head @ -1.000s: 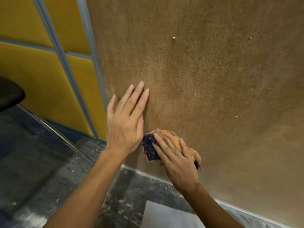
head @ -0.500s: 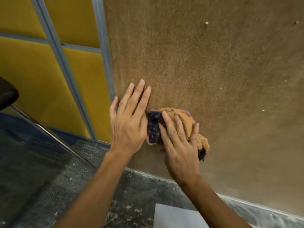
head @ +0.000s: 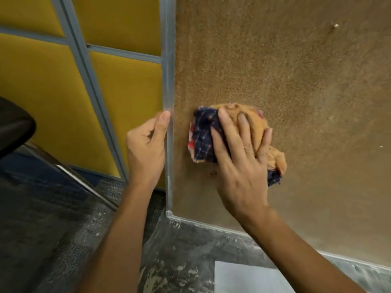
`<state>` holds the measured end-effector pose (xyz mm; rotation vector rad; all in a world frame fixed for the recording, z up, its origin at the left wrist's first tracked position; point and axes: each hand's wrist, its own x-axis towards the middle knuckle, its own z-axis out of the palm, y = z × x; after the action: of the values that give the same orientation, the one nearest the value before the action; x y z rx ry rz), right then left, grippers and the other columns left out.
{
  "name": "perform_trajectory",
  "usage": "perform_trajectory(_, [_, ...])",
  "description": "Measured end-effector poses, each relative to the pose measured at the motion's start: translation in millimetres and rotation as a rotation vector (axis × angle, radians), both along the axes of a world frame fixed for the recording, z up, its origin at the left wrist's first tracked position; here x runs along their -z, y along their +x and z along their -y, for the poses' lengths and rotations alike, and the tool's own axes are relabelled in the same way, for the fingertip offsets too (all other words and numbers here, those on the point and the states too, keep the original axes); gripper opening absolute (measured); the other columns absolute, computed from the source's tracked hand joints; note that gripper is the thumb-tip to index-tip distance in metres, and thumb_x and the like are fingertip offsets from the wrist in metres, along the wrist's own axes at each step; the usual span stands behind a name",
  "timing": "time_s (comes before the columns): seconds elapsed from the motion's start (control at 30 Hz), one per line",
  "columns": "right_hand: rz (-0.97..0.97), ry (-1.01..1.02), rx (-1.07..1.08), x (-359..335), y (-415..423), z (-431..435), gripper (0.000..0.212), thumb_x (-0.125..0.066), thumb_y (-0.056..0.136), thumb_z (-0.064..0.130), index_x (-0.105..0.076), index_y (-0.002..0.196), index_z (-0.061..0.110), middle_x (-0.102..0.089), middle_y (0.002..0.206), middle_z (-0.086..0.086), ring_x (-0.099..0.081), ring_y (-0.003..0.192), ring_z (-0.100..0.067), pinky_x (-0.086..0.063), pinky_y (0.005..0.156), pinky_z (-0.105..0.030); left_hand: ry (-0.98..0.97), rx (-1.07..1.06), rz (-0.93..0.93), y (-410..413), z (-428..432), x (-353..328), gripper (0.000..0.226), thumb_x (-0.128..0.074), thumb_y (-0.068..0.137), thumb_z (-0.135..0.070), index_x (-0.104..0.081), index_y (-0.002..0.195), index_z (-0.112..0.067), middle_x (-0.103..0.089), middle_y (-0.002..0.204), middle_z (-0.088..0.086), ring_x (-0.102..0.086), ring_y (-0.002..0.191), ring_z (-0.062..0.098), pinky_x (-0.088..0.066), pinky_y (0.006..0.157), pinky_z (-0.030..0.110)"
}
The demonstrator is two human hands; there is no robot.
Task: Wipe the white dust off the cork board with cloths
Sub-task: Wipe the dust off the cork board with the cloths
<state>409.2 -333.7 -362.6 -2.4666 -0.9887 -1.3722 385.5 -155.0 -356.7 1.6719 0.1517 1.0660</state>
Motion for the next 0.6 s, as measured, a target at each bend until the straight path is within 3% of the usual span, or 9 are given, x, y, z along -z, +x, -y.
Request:
perform_trajectory(0.1, [0.063, 0.064, -0.001, -10.4, 4.3, -32.8, 0.051, -0.042, 0.104, 0.012, -0.041, 0.154, 0.012, -0.019, 0.164, -0.002, -0.019, 0.154, -0.03, -0.007, 0.125, -0.059, -0.111, 0.082, -0.031, -2.1, -2.2, 24.7, 0.018, -0.057, 0.105, -0.024, -0.074, 0.099, -0.021, -0.07, 0.088, -0.012, -0.065, 0.087, 0.01, -0.052, 0.084, 0.03])
perform_trajectory(0.13, [0.065, 0.003, -0.014, 3.1, 3.1, -39.6, 0.052, -0.04, 0.104, 0.013, -0.038, 0.156, 0.013, -0.017, 0.165, -0.001, -0.017, 0.155, -0.028, -0.008, 0.125, -0.058, -0.156, 0.123, -0.042, -2.8, -2.7, 38.6, 0.021, -0.057, 0.105, -0.022, -0.075, 0.114, -0.022, -0.075, 0.103, -0.011, -0.069, 0.101, 0.012, -0.056, 0.09, 0.034])
perform_trajectory(0.2, [0.025, -0.152, -0.027, 46.3, -1.1, -43.5, 0.056, -0.038, 0.103, 0.014, -0.031, 0.159, 0.013, -0.012, 0.168, 0.001, -0.01, 0.156, -0.025, -0.009, 0.125, -0.056, -0.177, 0.14, -0.101, -6.8, -1.5, 66.4, 0.027, -0.054, 0.106, -0.023, -0.074, 0.122, -0.022, -0.077, 0.11, -0.005, -0.069, 0.106, 0.015, -0.058, 0.089, 0.041])
perform_trajectory(0.3, [-0.051, -0.286, 0.015, 101.7, -5.1, -37.3, 0.061, -0.035, 0.099, 0.012, -0.028, 0.16, 0.012, -0.006, 0.171, 0.0, -0.006, 0.156, -0.023, -0.009, 0.125, -0.055, -0.119, 0.077, -0.294, -22.0, -1.4, 103.6, 0.026, -0.051, 0.107, -0.019, -0.075, 0.116, -0.019, -0.076, 0.093, -0.005, -0.067, 0.085, 0.002, -0.054, 0.074, 0.026])
perform_trajectory(0.4, [-0.071, -0.425, 0.03, 115.6, -9.5, -34.9, 0.065, -0.035, 0.096, 0.013, -0.026, 0.16, 0.012, -0.001, 0.171, -0.001, -0.006, 0.155, -0.023, -0.001, 0.125, -0.055, -0.122, 0.085, -0.416, -30.5, -9.9, 121.2, 0.027, -0.052, 0.106, -0.025, -0.077, 0.097, -0.019, -0.072, 0.078, 0.009, -0.057, 0.07, 0.008, -0.047, 0.065, 0.033])
perform_trajectory(0.47, [-0.077, -0.468, 0.049, 111.1, -12.3, -31.9, 0.069, -0.035, 0.094, 0.013, -0.022, 0.162, 0.013, 0.0, 0.171, 0.0, -0.006, 0.155, -0.023, 0.002, 0.125, -0.057, -0.178, 0.083, -0.468, -31.8, -12.4, 116.9, 0.04, -0.048, 0.107, -0.039, -0.074, 0.083, -0.019, -0.07, 0.079, 0.017, -0.058, 0.07, 0.016, -0.044, 0.066, 0.035])
perform_trajectory(0.6, [-0.107, -0.217, 0.068, 85.3, -17.9, -43.2, 0.064, -0.034, 0.095, 0.011, -0.032, 0.159, 0.014, -0.014, 0.17, 0.001, -0.015, 0.155, -0.023, 0.001, 0.124, -0.062, -0.323, 0.101, -0.507, -32.4, -11.8, 100.1, 0.054, -0.032, 0.097, -0.069, -0.076, 0.083, -0.041, -0.077, 0.093, 0.0, -0.07, 0.092, 0.016, -0.052, 0.08, 0.033])
